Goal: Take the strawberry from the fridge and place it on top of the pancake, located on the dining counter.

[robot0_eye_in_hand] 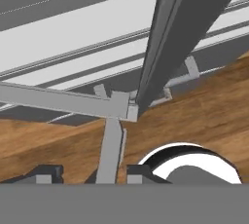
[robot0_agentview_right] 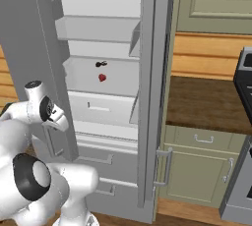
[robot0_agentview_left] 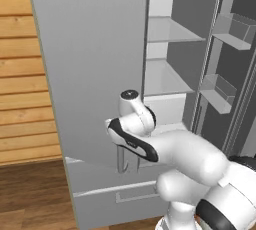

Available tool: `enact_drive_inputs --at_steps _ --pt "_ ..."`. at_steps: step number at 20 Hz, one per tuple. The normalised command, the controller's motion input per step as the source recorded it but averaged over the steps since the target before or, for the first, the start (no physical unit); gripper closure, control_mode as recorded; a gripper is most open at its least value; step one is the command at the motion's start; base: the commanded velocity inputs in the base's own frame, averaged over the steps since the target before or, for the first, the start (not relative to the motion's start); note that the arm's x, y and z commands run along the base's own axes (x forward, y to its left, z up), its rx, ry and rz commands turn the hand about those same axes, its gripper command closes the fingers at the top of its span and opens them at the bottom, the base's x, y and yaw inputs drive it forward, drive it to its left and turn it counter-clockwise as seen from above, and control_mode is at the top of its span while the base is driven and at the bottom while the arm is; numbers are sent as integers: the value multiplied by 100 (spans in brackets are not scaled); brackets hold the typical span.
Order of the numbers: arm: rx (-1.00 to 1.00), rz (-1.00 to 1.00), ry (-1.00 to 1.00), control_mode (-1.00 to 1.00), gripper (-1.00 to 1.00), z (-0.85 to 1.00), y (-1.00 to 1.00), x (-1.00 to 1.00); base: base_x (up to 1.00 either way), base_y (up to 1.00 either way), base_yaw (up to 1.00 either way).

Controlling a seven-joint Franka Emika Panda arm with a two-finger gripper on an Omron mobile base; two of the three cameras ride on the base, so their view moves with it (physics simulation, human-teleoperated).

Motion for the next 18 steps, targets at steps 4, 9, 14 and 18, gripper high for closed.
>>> enact_drive_inputs --at_steps 4,9,14,18 --pt "0 0 0 -100 -100 -3 70 -86 0 0 0" --pt "0 0 -12 -100 -100 63 20 -26 0 0 0" --pt "0 -2 -3 -100 -100 100 3 -37 0 0 0" --pt "9 0 0 -100 -100 88 -25 -89 0 0 0"
